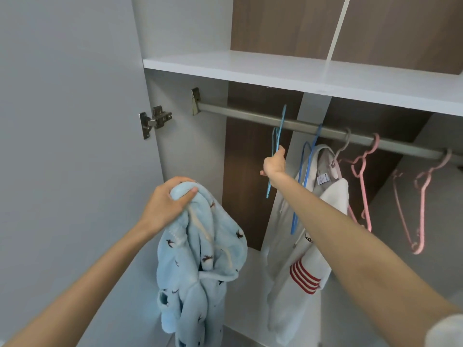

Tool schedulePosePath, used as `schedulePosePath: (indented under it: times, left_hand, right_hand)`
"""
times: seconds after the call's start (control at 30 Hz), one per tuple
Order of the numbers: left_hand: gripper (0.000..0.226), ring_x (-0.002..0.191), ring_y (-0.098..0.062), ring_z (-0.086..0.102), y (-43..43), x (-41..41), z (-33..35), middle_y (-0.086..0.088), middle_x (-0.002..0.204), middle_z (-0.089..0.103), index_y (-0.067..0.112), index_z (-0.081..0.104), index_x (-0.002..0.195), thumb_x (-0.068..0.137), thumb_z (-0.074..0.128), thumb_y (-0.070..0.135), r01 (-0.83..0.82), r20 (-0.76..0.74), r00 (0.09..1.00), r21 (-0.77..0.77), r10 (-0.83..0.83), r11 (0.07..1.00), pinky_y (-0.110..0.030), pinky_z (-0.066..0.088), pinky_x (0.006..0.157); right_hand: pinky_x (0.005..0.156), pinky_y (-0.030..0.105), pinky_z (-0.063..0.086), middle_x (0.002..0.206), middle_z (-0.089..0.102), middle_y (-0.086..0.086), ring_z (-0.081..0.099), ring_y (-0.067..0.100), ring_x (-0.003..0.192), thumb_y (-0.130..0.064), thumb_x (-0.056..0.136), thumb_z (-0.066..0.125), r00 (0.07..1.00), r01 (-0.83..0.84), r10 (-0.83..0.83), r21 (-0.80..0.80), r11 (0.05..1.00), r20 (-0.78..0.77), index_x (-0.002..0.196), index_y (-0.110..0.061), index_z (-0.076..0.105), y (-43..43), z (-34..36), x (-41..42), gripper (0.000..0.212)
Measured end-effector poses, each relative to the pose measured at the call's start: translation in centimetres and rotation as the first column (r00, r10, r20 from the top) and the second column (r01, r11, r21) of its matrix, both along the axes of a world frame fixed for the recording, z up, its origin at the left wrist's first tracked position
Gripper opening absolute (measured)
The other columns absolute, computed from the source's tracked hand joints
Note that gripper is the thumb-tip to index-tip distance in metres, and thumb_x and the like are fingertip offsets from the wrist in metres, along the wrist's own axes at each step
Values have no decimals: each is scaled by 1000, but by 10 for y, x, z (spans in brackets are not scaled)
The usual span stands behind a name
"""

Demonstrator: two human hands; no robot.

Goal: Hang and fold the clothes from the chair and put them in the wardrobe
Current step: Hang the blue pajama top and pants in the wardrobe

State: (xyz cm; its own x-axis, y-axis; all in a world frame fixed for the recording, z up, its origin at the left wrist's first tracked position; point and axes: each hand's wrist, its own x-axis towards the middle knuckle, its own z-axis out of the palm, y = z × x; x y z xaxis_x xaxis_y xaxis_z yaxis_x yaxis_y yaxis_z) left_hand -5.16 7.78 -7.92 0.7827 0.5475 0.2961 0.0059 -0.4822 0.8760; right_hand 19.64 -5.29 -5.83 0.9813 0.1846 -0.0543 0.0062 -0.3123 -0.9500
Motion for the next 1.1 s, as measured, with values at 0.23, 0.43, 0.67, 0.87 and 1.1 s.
schedulePosePath:
  times: [0.23,0.43,0.67,0.87,1.1]
  left_hand:
    - [12,97,-9,62,5,-11,-2,10,103,67,24,68,100,89,65,27,7,-34,999,-15,-7,1000,-22,48,84]
    - [13,97,-11,61,5,-38,1,6,104,66,21,67,103,90,65,25,54,-60,997,-10,-54,999,-23,48,85]
    - [10,96,-11,56,-10,-75,0,7,103,61,22,63,101,91,63,23,157,-63,986,46,-153,987,-19,41,82]
    - [8,96,-13,54,-27,-107,-17,8,102,60,25,62,100,92,61,27,193,-64,980,74,-189,978,-26,40,85]
    - [8,101,-21,56,-45,-126,-29,3,107,61,29,60,98,91,62,30,239,-147,964,134,-220,962,-38,46,94]
  right_hand:
    - [68,28,53,144,38,13,62,27,89,1,100,31,999,42,-42,-27,999,1,153,-19,10,-24,11,-17,61]
    - [39,19,38,116,38,5,43,15,62,5,96,30,1000,15,-13,-92,996,15,150,-17,21,-59,4,-63,59]
    - [61,23,47,83,55,2,53,11,68,-21,104,34,968,12,31,-171,985,248,129,-14,47,-124,-6,-181,29]
    - [48,14,38,63,57,-5,43,9,49,-16,103,37,938,-7,51,-128,992,344,106,-19,51,-185,-6,-317,14]
    - [59,31,41,82,72,-7,45,23,61,-2,90,38,988,-14,54,-264,964,146,83,-18,47,-245,-15,-404,20]
